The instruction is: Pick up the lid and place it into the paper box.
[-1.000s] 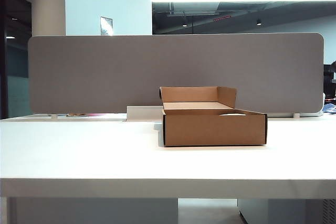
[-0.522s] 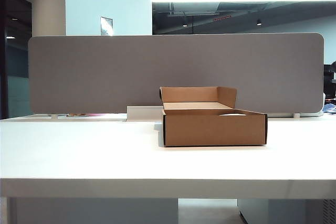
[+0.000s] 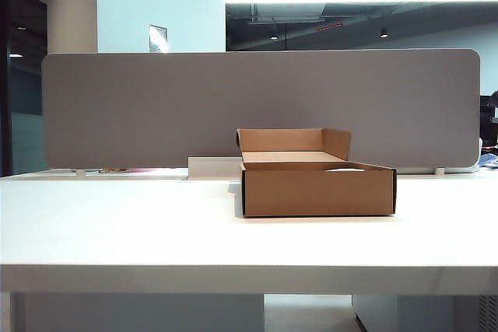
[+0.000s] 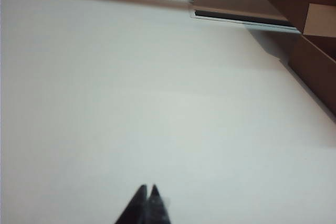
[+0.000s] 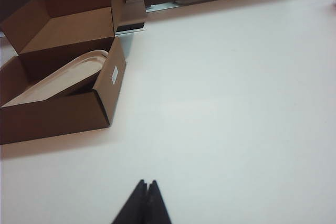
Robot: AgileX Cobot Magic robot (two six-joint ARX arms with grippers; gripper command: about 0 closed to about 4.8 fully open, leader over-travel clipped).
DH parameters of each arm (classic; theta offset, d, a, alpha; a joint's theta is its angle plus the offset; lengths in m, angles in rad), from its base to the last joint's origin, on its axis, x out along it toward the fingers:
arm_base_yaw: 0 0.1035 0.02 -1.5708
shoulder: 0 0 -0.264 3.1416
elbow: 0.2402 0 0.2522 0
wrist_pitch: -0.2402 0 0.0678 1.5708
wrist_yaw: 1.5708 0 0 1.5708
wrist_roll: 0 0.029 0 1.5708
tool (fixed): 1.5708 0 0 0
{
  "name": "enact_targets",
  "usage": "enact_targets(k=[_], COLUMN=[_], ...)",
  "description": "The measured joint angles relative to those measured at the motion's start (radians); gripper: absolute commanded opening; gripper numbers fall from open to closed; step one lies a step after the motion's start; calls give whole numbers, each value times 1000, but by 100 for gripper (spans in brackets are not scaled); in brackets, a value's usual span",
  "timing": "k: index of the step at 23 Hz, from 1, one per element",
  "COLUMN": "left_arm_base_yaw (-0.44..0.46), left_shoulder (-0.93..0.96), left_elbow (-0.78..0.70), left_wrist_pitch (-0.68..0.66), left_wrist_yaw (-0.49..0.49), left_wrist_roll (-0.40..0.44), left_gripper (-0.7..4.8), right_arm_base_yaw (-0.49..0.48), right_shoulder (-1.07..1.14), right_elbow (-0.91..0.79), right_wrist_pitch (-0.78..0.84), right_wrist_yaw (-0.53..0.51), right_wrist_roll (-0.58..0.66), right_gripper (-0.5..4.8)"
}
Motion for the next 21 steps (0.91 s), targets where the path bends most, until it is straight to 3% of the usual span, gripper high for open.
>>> enact_targets(k=[4,8,11,18,21], left_arm_base_yaw=[0,0,0,3,47], left_shoulder=[0,0,0,0,0], left_elbow=[-2,-8,-8,-8,-8], left_wrist_pitch=[7,89,168,165,164], left_wrist_yaw=[-23,-87,-90,-81,-58], left_wrist_roll=[72,82,96,105,105], left_gripper=[-3,-3,-3,-3,-3], right_arm_base_yaw=[0,0,0,0,0], right_shoulder=[0,0,0,0,0], right_elbow=[0,0,0,0,0], right_wrist_pitch=[0,0,0,0,0], right_wrist_yaw=[-1,-1,-1,-1,-1], right_wrist_roll=[0,0,0,0,0], right_gripper=[-1,-1,-1,-1,-1])
